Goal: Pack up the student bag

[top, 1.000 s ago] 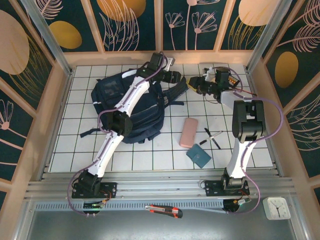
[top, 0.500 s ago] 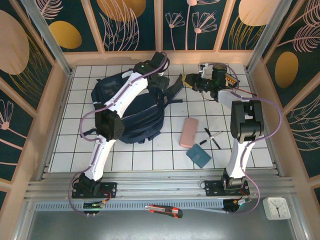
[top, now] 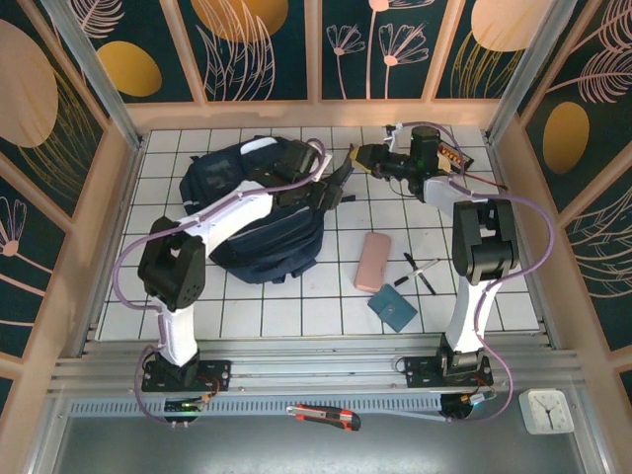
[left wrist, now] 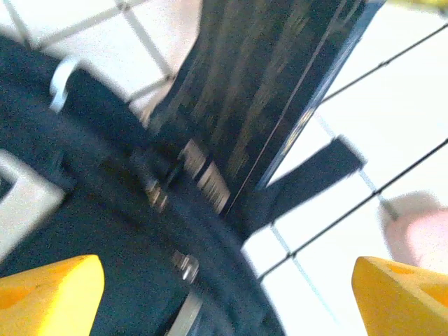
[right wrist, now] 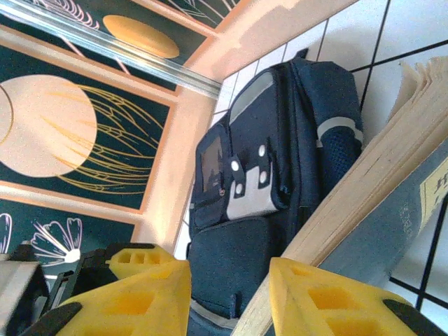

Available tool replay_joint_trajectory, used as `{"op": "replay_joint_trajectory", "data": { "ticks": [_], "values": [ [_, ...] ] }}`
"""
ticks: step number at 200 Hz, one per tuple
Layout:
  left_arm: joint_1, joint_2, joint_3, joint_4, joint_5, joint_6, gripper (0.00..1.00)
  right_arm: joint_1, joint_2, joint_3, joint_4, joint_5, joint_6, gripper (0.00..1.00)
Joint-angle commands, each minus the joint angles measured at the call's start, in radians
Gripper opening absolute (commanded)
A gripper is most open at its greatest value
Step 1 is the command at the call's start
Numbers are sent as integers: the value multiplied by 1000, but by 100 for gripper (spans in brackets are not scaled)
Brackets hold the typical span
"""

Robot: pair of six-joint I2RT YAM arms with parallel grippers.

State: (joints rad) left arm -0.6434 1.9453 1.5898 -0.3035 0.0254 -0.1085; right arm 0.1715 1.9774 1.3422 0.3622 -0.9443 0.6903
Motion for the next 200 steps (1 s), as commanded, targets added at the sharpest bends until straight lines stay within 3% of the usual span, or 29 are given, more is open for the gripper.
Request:
{"op": "replay_joint_trajectory", "data": {
  "ticks": [1,33,89,116,151,200],
  "values": [
    [-21,85,36,218,-17,15,91,35,-16,9,-71,-24,-8,36],
    [-23,203,155,213,-2,15,89,35,-16,14,-87,-24,-15,36],
    [-24,322,226,234,-104,4,80,45,4,28,-98,-28,-11,36],
    [-20,363,274,230,-96,13,55,51,12,29,-101,-30,-7,36],
    [-11,351,267,222,-85,5,1,47,7,35,-92,-16,6,40],
    [9,286,314,230,-34,-23,0,-16,-140,67,-140,167,-24,71]
  ]
}}
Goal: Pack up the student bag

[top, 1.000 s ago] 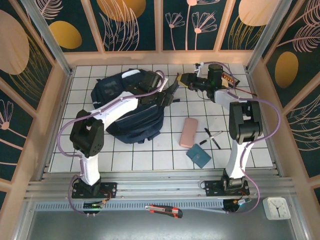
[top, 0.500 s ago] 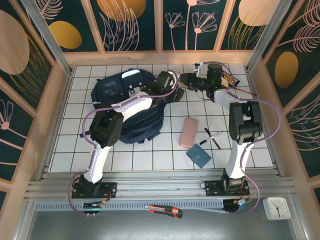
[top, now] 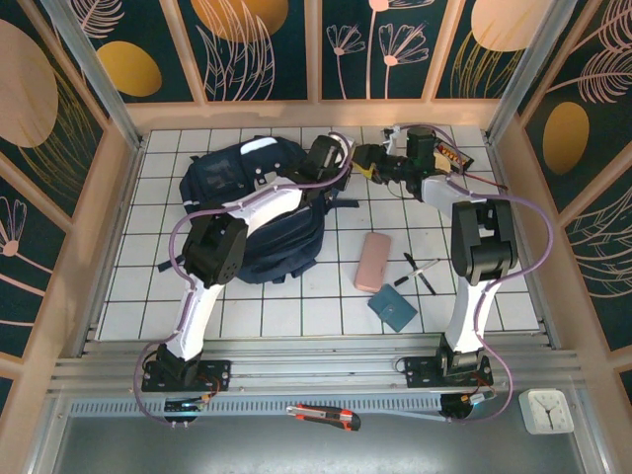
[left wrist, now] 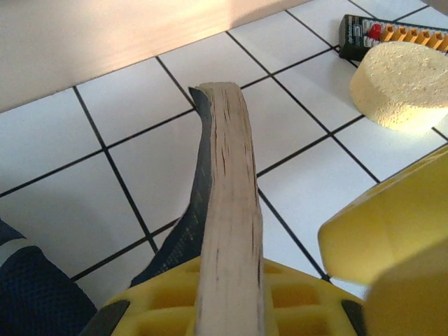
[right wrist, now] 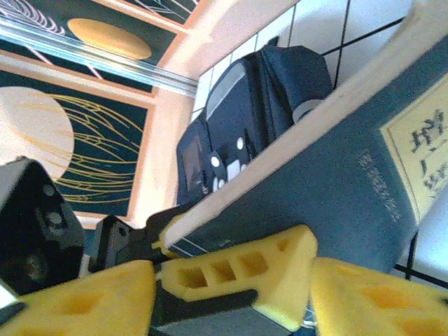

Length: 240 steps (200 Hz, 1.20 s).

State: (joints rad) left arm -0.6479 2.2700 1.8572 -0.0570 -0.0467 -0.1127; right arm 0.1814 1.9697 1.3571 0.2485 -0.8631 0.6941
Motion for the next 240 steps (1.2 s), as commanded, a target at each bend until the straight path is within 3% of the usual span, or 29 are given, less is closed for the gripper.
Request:
{"op": "replay_joint_trajectory", "data": {
  "ticks": [1,33,55,75,100,124,158,180,202,240],
  "values": [
    [14,-40,50,-17,38,-21,0,-28,-135,52,-29,90,-29,71],
    [62,-82,230,-88,146,-151,0,-103,-255,51,-232,195,-70,82],
    [119,-102,328,-151,279,-282,0,-136,-319,-7,-327,138,-99,85],
    [165,-120,388,-201,420,-380,0,-129,-386,-116,-297,44,-94,87],
    [187,-178,398,-231,523,-458,0,-113,-483,-289,-95,-33,36,93],
    [212,-277,253,-130,590,-611,0,-47,-523,-372,103,-43,147,95],
    [232,-453,-115,188,634,-900,0,57,-506,-420,284,45,236,96],
    [232,-524,-225,213,625,-926,0,87,-482,-434,427,70,301,96],
    [237,-596,-319,238,617,-946,0,112,-451,-397,459,78,314,96],
    [238,-674,-502,411,624,-1064,0,147,-383,-361,560,83,379,95]
  ]
}}
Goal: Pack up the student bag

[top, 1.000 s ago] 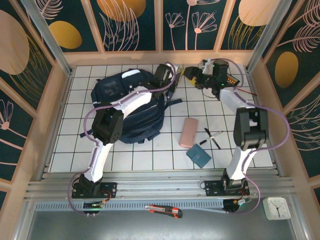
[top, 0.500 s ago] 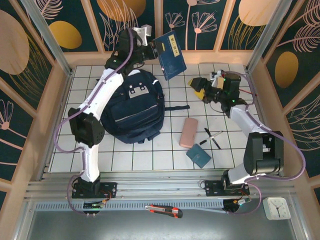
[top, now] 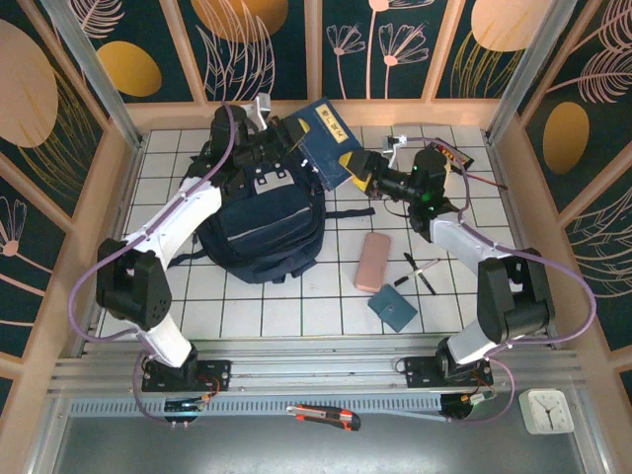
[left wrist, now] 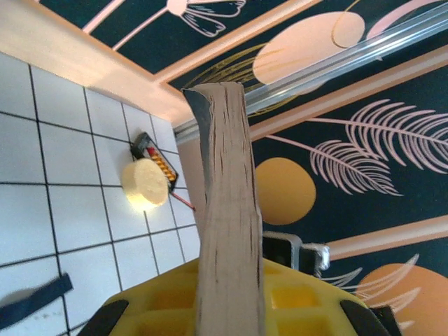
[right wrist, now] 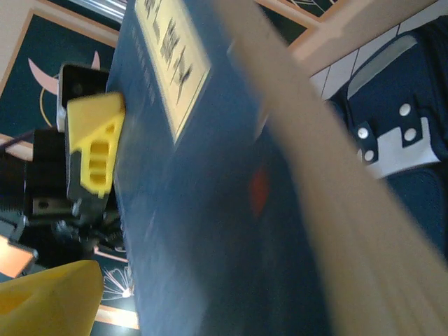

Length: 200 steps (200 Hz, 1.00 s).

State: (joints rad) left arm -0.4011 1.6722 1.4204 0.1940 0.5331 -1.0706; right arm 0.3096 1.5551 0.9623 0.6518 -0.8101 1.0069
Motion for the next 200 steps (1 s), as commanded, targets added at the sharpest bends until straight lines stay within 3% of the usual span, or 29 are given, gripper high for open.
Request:
{"op": "replay_joint_trajectory", "data": {
  "ticks": [1,46,94,116,154,175,200],
  "values": [
    [-8,-78,-65,158,43,-103,0,20,32,33,162,30,68,95],
    [21,-103,-106,146,117,-88,0,16,7,20,139,27,60,92],
    [77,-88,-68,59,285,-17,0,-22,-25,24,141,-106,56,75],
    [106,-79,-31,-31,350,47,0,-42,-37,25,145,-209,60,75],
    [112,-59,-43,33,444,14,0,-25,-8,80,123,-347,71,75],
    [111,-57,-67,104,462,-35,0,-12,12,100,94,-359,56,77],
    [112,-60,-61,124,484,-51,0,-15,25,146,-122,-332,-104,85]
  ]
}}
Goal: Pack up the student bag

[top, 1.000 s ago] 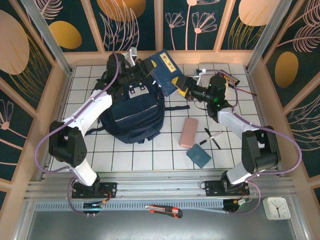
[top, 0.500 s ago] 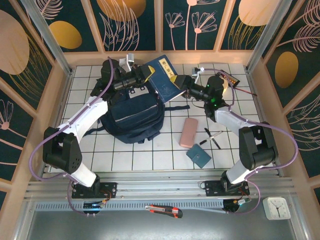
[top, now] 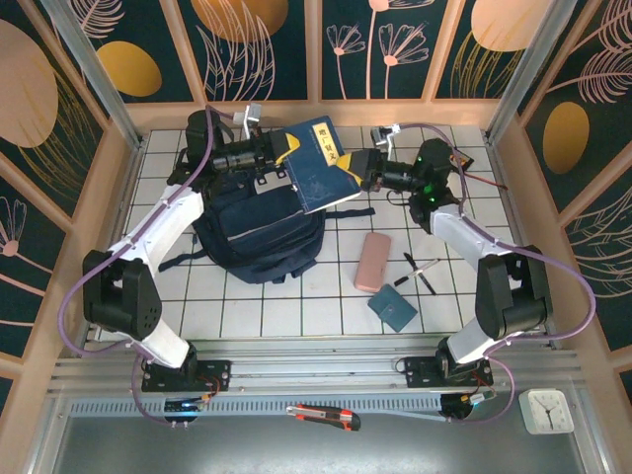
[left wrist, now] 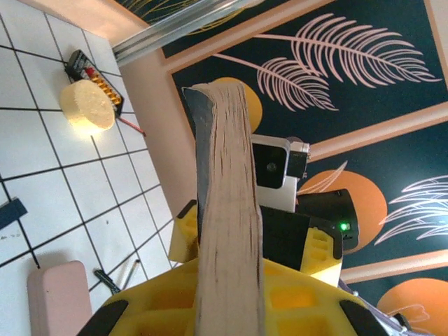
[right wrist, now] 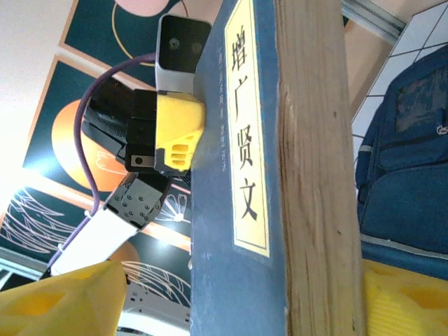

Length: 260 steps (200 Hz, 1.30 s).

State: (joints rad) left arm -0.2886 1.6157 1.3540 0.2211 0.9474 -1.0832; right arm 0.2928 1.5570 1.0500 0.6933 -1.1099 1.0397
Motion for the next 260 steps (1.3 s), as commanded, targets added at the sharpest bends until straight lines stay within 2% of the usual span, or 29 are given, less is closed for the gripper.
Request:
{"op": "replay_joint_trajectory", "data": {
  "ticks": [1,19,48,63,90,103,119,149,166,186,198,204,216,220,231,240,260],
  "values": [
    [0,-4,5,98,70,-39,0,2,23,61,-169,-33,-139,85],
    [-1,-10,-4,110,79,-49,0,7,60,108,-216,-74,-170,87],
    [-2,-14,-31,151,88,-81,0,39,132,185,-183,-169,-149,87],
    [-1,-13,-34,154,90,-89,0,52,166,196,-82,-205,-81,86],
    [-3,-5,-12,9,82,5,0,54,173,165,205,-199,100,77],
    [-2,-1,2,-93,70,74,0,49,167,152,292,-195,152,70],
    [-3,7,21,-196,54,148,0,41,157,146,292,-194,152,60],
    [-3,19,29,-247,41,188,0,29,141,127,254,-199,131,40],
    [-2,24,44,-264,37,200,0,31,139,122,249,-205,135,26],
    [-2,27,58,-284,26,218,0,29,136,119,224,-207,123,0],
    [-3,25,69,-308,11,247,0,23,130,122,166,-201,89,0],
    [-2,23,81,-342,-8,281,14,19,124,122,130,-191,60,0],
    [-2,16,122,-463,-74,401,56,6,103,136,-36,-152,-48,0],
    [-2,13,141,-512,-113,455,63,-1,94,147,-114,-134,-108,0],
    [-2,2,190,-657,-240,602,72,-28,71,188,-369,-44,-294,0],
    [-3,-7,214,-749,-341,706,74,-52,56,216,-530,55,-395,0],
    [-28,-29,184,-845,-530,888,75,-108,33,243,-719,226,-470,0]
  ]
}}
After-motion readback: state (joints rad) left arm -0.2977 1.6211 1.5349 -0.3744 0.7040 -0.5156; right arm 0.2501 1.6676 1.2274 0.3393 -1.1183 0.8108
